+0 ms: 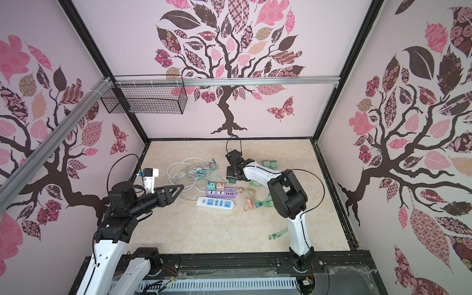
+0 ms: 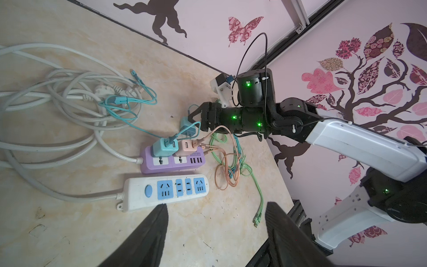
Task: Insert the plug
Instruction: 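Close the right gripper on the teal charger body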
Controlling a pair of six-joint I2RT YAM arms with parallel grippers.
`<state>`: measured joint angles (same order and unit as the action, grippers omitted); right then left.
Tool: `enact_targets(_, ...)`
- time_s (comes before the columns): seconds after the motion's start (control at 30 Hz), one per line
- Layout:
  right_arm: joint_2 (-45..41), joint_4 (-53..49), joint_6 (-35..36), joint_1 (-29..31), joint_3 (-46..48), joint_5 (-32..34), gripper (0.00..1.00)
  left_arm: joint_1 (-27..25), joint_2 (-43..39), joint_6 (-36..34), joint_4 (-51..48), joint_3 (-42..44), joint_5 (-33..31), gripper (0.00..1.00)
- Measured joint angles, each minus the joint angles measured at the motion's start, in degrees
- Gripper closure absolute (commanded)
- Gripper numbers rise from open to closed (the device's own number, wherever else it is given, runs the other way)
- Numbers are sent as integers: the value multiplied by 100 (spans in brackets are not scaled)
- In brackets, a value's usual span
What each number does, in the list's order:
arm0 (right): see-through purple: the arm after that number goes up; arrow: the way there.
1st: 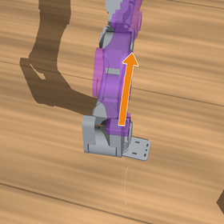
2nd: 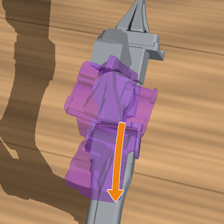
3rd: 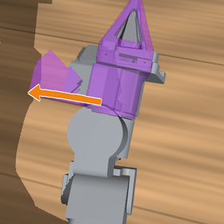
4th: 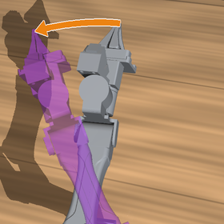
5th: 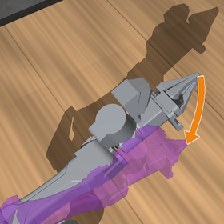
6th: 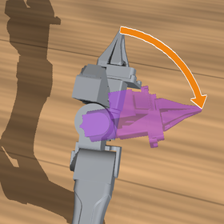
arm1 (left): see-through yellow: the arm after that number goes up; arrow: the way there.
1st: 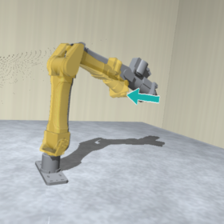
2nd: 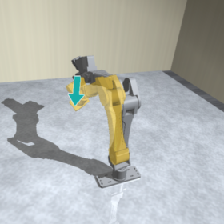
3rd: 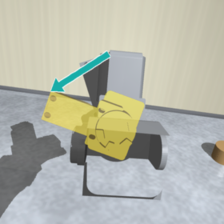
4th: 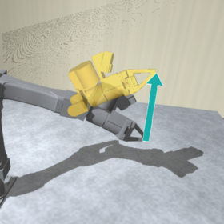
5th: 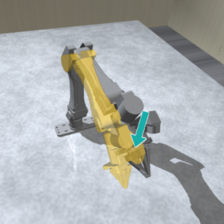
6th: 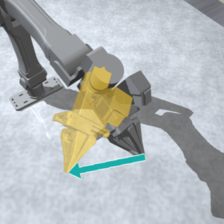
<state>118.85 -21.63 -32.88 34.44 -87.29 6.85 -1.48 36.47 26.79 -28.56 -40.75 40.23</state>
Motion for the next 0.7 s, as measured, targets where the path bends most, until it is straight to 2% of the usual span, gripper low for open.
enact_targets(0.43, 627, -120, -334, 208, -468, 208, 42, 0, 0, -136, -4, 0, 46, 30)
enact_targets(0.7, 645, -229, -310, 232, -470, 459, 59, 0, -92, -181, -79, 0, 57, 30)
